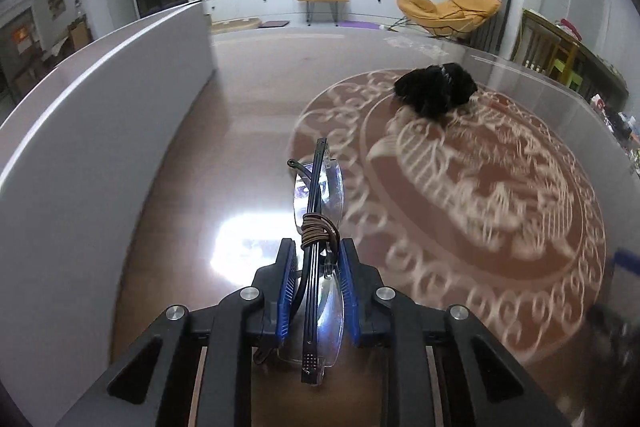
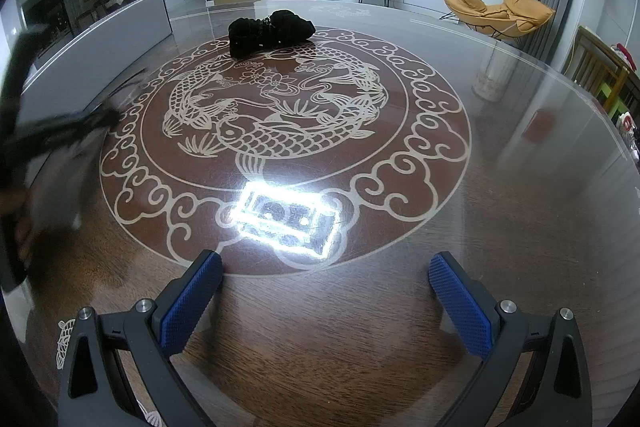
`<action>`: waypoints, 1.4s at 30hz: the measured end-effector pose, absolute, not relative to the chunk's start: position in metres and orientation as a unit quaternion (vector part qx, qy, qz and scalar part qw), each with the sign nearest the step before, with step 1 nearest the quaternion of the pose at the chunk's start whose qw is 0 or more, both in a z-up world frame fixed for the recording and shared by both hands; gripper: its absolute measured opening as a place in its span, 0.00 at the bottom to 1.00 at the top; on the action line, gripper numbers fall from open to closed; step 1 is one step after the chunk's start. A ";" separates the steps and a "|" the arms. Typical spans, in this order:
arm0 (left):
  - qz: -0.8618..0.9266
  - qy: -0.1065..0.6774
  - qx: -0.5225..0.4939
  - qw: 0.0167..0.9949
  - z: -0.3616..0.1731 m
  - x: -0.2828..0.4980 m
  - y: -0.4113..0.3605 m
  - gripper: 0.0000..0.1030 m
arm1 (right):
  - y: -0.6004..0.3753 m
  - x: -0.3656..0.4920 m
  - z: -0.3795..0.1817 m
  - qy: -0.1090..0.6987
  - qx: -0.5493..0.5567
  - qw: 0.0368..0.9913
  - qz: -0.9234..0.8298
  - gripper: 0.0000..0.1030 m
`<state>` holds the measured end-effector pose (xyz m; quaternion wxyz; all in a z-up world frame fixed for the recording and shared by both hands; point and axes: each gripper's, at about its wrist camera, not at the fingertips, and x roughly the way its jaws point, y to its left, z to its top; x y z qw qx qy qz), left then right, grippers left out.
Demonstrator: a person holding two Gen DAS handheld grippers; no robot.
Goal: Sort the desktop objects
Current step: 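Grasp the black velvet cloth with the right gripper while the left holds the eyeglasses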
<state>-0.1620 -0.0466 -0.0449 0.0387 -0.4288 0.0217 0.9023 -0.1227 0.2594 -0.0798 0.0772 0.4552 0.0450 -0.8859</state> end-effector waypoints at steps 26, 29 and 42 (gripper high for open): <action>0.903 0.014 -0.429 0.030 -0.046 -0.156 -0.055 0.21 | 0.156 -0.380 -0.071 -0.081 0.470 0.066 -0.876 0.74; 0.903 0.014 -0.429 0.029 -0.046 -0.157 -0.056 0.21 | 0.142 -0.370 -0.070 -0.019 0.458 0.090 -0.884 0.45; 0.902 -0.001 -0.430 0.044 -0.046 -0.153 -0.049 0.21 | 0.191 -0.147 -0.079 0.114 0.428 0.216 -0.870 0.44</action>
